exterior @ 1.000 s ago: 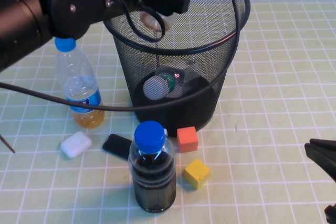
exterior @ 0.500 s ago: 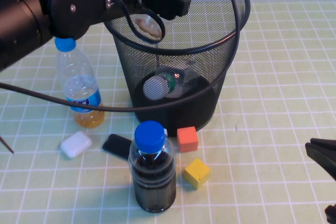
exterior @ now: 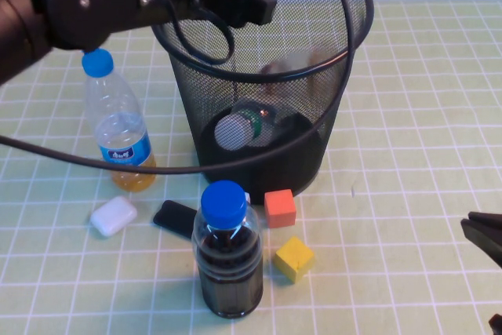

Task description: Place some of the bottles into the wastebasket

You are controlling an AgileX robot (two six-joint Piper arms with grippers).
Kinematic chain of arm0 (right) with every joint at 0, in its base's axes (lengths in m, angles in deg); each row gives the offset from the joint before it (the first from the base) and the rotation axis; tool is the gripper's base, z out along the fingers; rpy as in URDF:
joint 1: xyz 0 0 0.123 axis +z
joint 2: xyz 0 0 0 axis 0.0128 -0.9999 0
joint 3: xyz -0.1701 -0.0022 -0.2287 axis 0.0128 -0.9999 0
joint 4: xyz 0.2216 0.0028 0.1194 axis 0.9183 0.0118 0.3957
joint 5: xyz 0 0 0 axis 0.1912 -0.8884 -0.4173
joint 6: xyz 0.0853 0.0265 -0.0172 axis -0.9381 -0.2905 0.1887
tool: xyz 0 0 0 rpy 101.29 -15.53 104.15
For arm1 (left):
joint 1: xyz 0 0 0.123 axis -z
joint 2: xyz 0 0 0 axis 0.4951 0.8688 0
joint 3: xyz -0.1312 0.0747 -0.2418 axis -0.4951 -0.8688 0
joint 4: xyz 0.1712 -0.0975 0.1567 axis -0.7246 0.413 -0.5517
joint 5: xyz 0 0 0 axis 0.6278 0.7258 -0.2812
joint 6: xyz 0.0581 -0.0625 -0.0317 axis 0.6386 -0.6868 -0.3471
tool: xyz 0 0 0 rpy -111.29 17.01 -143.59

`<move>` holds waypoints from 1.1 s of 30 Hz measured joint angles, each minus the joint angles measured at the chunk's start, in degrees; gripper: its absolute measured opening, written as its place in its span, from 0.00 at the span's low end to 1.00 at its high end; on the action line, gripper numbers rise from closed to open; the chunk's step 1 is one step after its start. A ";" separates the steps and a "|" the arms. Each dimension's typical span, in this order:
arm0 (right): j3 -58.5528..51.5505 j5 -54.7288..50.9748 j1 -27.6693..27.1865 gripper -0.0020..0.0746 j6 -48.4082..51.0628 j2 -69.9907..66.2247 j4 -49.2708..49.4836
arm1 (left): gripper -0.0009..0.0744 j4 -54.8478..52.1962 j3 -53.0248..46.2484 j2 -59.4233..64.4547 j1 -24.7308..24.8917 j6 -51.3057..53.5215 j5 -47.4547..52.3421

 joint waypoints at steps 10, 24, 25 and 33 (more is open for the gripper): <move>-0.51 -9.25 0.00 0.02 -2.67 7.74 -8.73 | 0.03 -3.59 -0.96 -11.63 -4.43 0.00 14.03; -10.17 -8.45 0.00 0.02 -29.81 22.48 -23.00 | 0.01 1.43 -36.82 -44.57 -4.42 -0.37 6.56; -10.26 -8.45 0.00 0.02 -30.49 22.74 -23.53 | 0.01 1.99 -39.70 -46.87 -4.42 -0.37 6.41; -10.26 -8.45 0.00 0.02 -31.62 22.84 -24.42 | 0.01 2.59 -49.50 -58.07 -4.42 -0.37 4.40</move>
